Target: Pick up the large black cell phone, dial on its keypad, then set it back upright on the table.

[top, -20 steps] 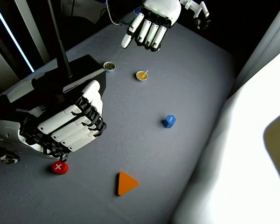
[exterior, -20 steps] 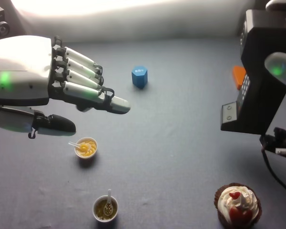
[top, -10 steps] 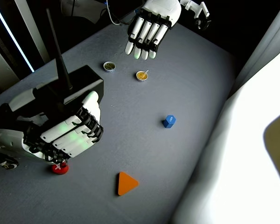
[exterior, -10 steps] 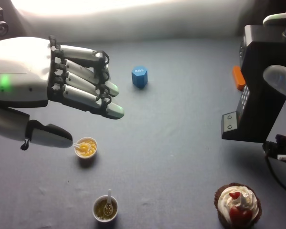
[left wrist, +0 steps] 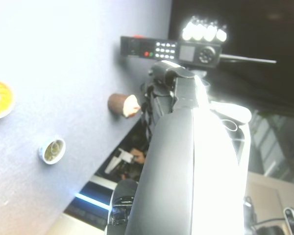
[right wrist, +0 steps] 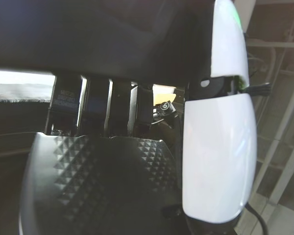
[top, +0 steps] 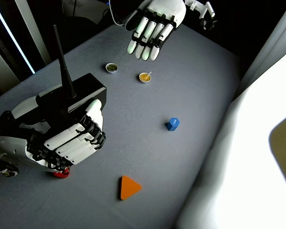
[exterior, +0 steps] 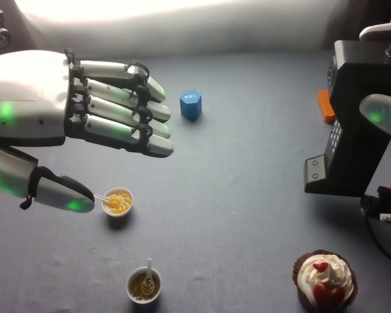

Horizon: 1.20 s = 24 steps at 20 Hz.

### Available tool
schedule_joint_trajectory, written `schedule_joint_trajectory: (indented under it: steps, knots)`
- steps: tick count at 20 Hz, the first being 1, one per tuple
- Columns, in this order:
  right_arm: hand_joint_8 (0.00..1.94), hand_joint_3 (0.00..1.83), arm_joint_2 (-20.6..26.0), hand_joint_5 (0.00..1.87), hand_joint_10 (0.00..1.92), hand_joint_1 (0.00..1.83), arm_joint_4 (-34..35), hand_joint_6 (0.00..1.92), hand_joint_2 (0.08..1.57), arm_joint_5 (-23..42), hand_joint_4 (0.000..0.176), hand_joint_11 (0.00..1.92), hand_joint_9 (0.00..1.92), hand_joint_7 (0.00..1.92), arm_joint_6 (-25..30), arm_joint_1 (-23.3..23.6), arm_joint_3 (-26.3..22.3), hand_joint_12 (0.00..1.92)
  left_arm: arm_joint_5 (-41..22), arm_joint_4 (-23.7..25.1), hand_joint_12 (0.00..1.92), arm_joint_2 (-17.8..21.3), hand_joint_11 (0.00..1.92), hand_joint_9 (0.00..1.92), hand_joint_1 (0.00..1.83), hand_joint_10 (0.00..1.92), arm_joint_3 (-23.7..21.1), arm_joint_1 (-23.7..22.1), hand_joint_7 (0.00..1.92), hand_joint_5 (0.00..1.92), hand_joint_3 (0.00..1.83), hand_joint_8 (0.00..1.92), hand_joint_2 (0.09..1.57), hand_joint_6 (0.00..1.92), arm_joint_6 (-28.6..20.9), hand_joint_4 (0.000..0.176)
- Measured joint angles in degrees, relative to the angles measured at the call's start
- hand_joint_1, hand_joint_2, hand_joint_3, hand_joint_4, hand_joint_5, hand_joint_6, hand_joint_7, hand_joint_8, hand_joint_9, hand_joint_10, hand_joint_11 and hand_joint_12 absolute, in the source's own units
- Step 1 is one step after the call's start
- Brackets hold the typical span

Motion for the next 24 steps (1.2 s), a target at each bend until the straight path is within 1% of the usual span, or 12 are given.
schedule_joint_trajectory:
  steps: [3,5,7,8,9,10,11,12,14,17,21,24]
  knots:
    - [0.9,0.0,-0.09,1.05,1.0,1.49,-0.07,0.74,1.07,0.0,0.0,0.93,1.0,0.94,-0.02,0.0,0.11,1.45,-0.02,0.02,0.82,0.0,0.0,0.36,0.0,0.0,0.0,0.0,0.45,0.36,0.0,0.0,1.29,0.0,0.0,0.0]
    - [0.94,0.0,-0.11,1.04,1.0,1.49,-0.11,0.73,1.08,0.0,0.0,0.92,1.0,0.93,0.0,-0.02,0.17,1.46,-0.02,0.0,0.81,0.0,0.0,0.36,0.0,0.0,0.0,0.0,0.45,0.34,0.0,0.0,1.31,0.0,0.0,0.0]
    - [1.04,0.0,-0.15,0.98,1.09,1.49,-0.24,0.8,1.1,0.07,0.0,0.9,0.94,0.88,0.0,-0.33,0.46,1.5,-0.07,0.02,0.82,0.0,0.0,0.36,0.0,0.0,0.07,0.0,0.45,0.34,0.0,0.0,1.31,0.0,0.0,0.0]
    - [0.99,0.0,-0.22,1.02,1.04,1.49,-0.07,0.74,1.09,0.11,0.0,0.92,0.97,0.91,-0.02,-0.48,0.46,1.48,-0.09,0.04,0.82,0.0,0.0,0.36,0.0,0.0,0.11,0.0,0.45,0.35,0.0,0.0,1.3,0.0,0.0,0.0]
    - [1.0,0.0,-0.24,1.0,1.05,1.49,-0.04,0.76,1.09,0.02,0.0,0.91,0.97,0.91,0.0,-0.68,0.52,1.49,-0.09,0.04,0.85,0.0,0.0,0.36,0.0,0.0,0.11,0.0,0.44,0.34,0.0,0.0,1.3,0.0,0.0,0.0]
    - [0.92,0.0,-0.28,1.05,0.99,1.5,-0.04,0.69,1.08,-0.02,0.0,0.91,1.01,0.96,-0.02,-0.74,0.57,1.48,-0.15,0.02,0.86,0.0,0.0,0.37,0.0,0.0,0.11,0.0,0.44,0.34,0.0,0.0,1.3,0.0,0.0,0.0]
    - [0.92,0.0,-0.33,1.05,0.98,1.5,-0.11,0.72,1.07,0.02,0.0,0.93,1.01,0.94,0.0,-0.74,0.74,1.46,-0.2,0.02,0.87,0.0,0.0,0.37,0.0,0.0,0.11,0.0,0.44,0.34,0.0,0.0,1.3,0.0,0.11,0.0]
    - [0.95,0.0,-0.39,1.02,1.02,1.49,-0.22,0.76,1.08,0.02,0.0,0.92,0.99,0.92,-0.02,-0.74,1.03,1.47,-0.24,0.04,0.87,0.0,0.0,0.37,0.0,0.0,0.11,0.0,0.44,0.34,0.0,0.0,1.3,0.0,0.46,0.0]
    - [0.95,0.0,-0.57,1.04,1.01,1.5,-0.15,0.7,1.07,0.0,0.0,0.94,1.0,0.93,-0.02,-0.81,1.38,1.44,-0.39,0.09,0.86,0.0,0.0,0.37,0.0,0.0,0.11,0.0,0.44,0.34,0.0,0.0,1.28,0.0,0.68,0.0]
    - [1.0,0.0,-0.9,1.03,1.04,1.49,-0.22,0.72,1.08,0.04,0.0,0.94,0.98,0.9,-0.02,-1.44,1.68,1.46,-0.74,0.28,0.86,-0.31,0.0,0.37,0.0,0.0,0.48,0.0,0.44,0.34,0.0,0.0,1.28,0.0,1.11,0.0]
    - [0.94,0.0,-1.16,1.04,0.99,1.49,-0.31,0.74,1.08,0.0,0.0,0.94,1.0,0.93,-0.02,-1.44,2.27,1.44,-1.09,0.48,0.89,-0.31,0.0,0.38,0.0,0.0,0.7,0.0,0.45,0.35,0.0,0.01,1.3,0.0,1.29,0.0]
    - [0.93,0.0,-1.42,1.02,1.03,1.49,-0.39,0.8,1.08,0.02,0.0,0.93,0.98,0.92,0.0,-1.84,2.64,1.45,-1.31,0.96,0.89,-0.33,0.0,0.38,0.0,0.0,0.81,0.02,0.45,0.35,0.0,0.0,1.3,0.0,1.29,0.0]
